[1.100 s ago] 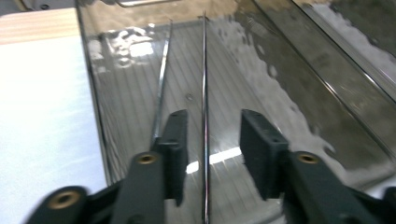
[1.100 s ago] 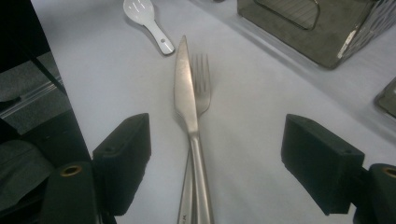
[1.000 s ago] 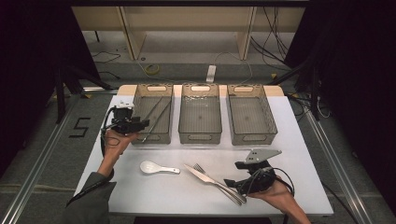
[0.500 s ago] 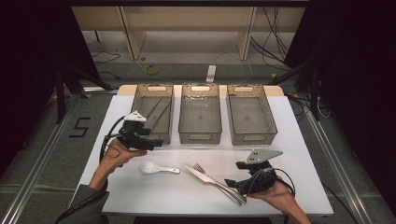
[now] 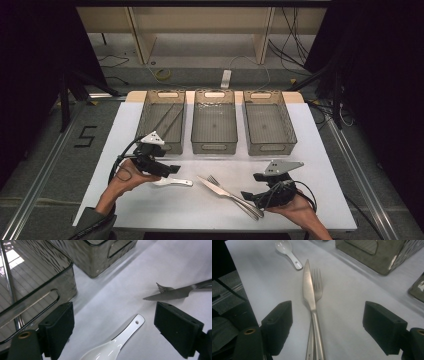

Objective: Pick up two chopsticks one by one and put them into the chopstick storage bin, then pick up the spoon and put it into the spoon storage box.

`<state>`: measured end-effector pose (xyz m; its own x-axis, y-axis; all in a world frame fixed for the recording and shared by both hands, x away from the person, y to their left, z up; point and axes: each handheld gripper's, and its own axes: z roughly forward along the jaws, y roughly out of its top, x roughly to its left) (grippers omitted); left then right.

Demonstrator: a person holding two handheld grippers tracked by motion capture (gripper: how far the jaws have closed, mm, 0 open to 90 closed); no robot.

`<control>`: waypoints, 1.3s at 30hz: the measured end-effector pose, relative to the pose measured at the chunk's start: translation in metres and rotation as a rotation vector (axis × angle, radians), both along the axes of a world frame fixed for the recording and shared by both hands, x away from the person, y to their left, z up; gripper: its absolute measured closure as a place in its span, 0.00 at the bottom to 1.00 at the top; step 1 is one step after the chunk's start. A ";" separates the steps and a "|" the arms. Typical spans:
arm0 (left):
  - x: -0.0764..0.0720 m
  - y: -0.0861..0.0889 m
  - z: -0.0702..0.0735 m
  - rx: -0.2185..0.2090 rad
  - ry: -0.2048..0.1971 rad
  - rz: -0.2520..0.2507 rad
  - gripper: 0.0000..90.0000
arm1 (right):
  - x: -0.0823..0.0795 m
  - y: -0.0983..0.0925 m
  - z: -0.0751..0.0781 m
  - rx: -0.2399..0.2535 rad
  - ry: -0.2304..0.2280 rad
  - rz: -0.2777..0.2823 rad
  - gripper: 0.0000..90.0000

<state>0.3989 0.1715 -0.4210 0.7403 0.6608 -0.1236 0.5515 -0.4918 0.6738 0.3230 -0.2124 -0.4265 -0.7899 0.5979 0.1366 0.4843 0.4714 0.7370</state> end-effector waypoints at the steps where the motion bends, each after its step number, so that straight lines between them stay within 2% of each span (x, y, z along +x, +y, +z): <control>1: -0.001 -0.001 0.000 0.009 0.000 -0.003 0.18 | 0.000 0.000 0.000 -0.001 -0.001 0.002 0.28; 3: -0.004 -0.003 -0.001 0.017 -0.002 -0.012 0.17 | 0.000 0.000 0.000 -0.001 0.001 0.003 0.28; 6: -0.007 -0.007 -0.001 0.056 -0.014 -0.030 0.17 | 0.000 0.001 -0.001 -0.003 0.004 0.004 0.28; 13: -0.015 -0.019 -0.004 0.129 -0.010 -0.084 0.17 | 0.000 0.001 -0.002 -0.003 0.004 0.008 0.28; 19: -0.015 -0.026 -0.006 0.146 0.006 -0.106 0.17 | 0.000 -0.002 -0.004 0.002 0.004 0.005 0.28; 23: -0.016 -0.030 -0.012 0.208 0.021 -0.141 0.18 | 0.000 -0.004 -0.004 0.003 0.006 0.006 0.28; 25: -0.017 -0.032 -0.014 0.225 0.027 -0.154 0.18 | 0.001 -0.004 -0.005 0.001 0.008 0.005 0.28; 27: -0.018 -0.033 -0.016 0.241 0.032 -0.161 0.18 | 0.000 -0.004 -0.005 0.003 0.008 0.006 0.28; 32: -0.019 -0.037 -0.021 0.313 0.027 -0.173 0.18 | 0.001 -0.003 -0.006 -0.001 0.012 0.006 0.28; 35: -0.019 -0.038 -0.022 0.307 0.034 -0.176 0.20 | 0.001 -0.003 -0.006 -0.009 0.011 0.006 0.28; 39: -0.018 -0.039 -0.024 0.327 0.033 -0.182 0.22 | 0.002 -0.002 -0.007 -0.012 0.012 0.006 0.28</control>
<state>0.3808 0.1328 -0.4453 0.8485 0.5271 0.0461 0.4540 -0.7699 0.4484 0.3246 -0.2147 -0.4334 -0.7916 0.5949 0.1395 0.4907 0.4829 0.7253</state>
